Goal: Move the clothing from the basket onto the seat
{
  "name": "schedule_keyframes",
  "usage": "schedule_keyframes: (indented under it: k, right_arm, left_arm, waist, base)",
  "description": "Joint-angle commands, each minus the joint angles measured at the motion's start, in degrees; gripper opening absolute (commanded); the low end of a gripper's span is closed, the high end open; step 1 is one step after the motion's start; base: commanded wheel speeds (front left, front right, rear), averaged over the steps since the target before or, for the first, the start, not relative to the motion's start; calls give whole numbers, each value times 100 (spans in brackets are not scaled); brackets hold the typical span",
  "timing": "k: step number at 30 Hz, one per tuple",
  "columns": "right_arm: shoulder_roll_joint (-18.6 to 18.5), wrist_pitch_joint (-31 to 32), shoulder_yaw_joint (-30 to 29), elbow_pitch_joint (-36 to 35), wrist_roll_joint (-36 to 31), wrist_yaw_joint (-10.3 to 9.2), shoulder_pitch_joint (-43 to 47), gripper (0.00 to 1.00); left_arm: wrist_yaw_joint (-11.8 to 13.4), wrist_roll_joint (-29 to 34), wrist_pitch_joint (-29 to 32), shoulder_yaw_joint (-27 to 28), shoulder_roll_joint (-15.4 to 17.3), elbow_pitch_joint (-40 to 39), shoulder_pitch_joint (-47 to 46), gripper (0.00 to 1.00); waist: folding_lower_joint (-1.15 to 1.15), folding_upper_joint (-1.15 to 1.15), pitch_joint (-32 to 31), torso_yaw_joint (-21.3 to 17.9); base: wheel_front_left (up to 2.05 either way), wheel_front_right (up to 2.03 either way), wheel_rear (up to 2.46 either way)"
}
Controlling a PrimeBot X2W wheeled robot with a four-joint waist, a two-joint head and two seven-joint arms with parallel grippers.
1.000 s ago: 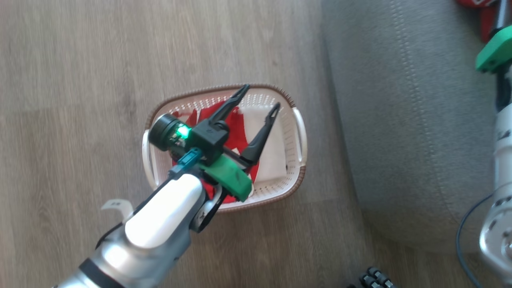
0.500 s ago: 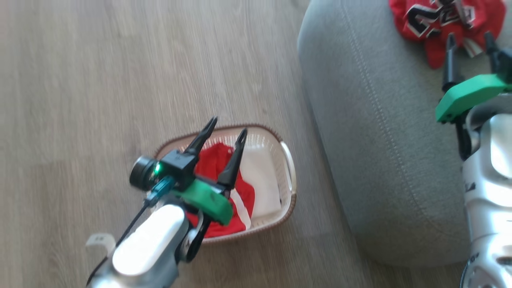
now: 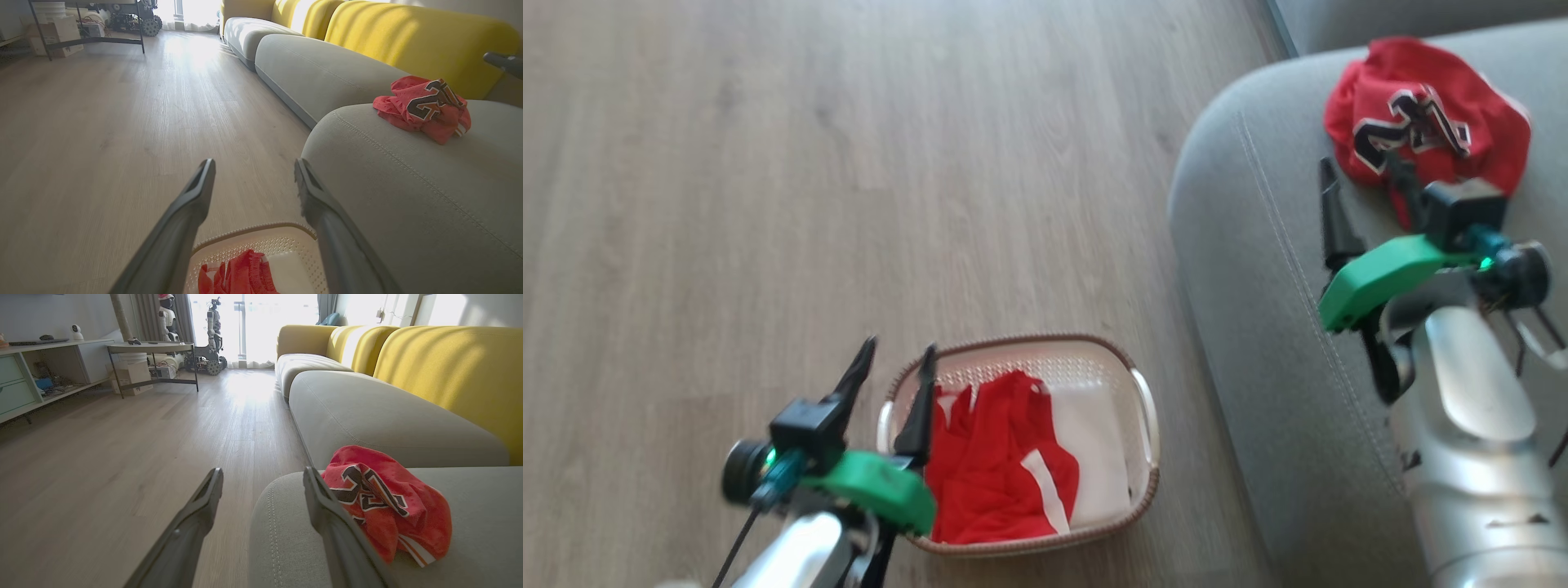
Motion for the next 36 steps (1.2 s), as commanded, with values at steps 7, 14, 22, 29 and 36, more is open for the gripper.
schedule_keyframes:
  k: [7, 14, 22, 29, 36]
  right_arm:
    - [116, -53, 551, -645, 446, -2, 519, 100]
    - [118, -53, 871, -1327, 809, -2, 1317, 100]
    - [119, -53, 992, -1968, 1034, -2, 2125, 100]
    - [119, -53, 1016, -2311, 1196, -2, 2617, 100]
    - [119, -53, 1087, -2490, 1264, -2, 2970, 100]
  left_arm:
    - [335, -47, -70, 687, 364, -474, 532, 100]
    - [530, 34, -71, 1131, 482, -911, 1200, 100]
    - [618, 157, -72, 1613, 505, -1299, 1923, 100]
    - [559, 290, -72, 1867, 449, -1450, 2274, 100]
    - [473, 429, -72, 2135, 400, -1496, 2568, 100]
  waist:
    - [0, 0, -473, 364]
    - [0, 0, -640, 451]
    - [0, 0, -753, 468]
    - [0, 0, -802, 458]
    - [0, 0, -845, 431]
  base:
    - [0, 0, 0]
    - [0, 0, 0]
    - [0, 0, 0]
    - [0, 0, 0]
    - [0, 0, 0]
